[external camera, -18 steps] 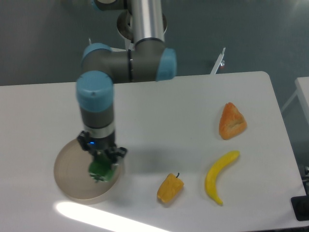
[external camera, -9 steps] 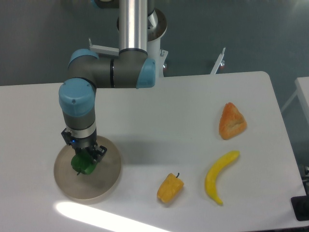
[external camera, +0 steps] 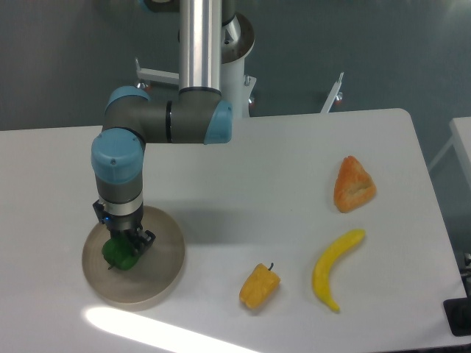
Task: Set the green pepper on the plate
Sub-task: 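Lower the green pepper onto the plate surface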
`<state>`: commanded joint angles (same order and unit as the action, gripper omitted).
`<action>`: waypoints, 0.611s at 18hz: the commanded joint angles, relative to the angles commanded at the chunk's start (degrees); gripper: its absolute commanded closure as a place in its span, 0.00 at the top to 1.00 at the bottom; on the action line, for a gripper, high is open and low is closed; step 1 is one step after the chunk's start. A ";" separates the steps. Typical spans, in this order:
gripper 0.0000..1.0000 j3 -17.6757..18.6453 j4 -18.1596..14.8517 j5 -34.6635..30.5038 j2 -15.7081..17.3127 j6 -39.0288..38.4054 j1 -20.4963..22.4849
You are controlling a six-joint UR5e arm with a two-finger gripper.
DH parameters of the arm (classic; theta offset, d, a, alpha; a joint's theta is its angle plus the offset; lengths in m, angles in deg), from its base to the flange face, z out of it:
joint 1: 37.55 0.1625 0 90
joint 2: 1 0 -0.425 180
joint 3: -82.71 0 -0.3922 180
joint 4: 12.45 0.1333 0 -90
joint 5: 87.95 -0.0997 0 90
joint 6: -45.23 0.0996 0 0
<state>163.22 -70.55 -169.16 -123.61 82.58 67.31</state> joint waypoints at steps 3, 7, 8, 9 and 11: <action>0.30 0.09 0.00 0.09 0.00 -0.09 0.09; 0.30 0.09 0.00 0.09 -0.35 0.00 0.00; 0.30 0.09 0.00 0.17 -0.35 0.00 0.00; 0.30 0.17 0.00 0.18 -0.35 0.00 0.00; 0.31 0.26 0.00 0.18 -0.26 0.00 0.00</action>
<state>163.48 -70.55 -168.98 -123.87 82.58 67.31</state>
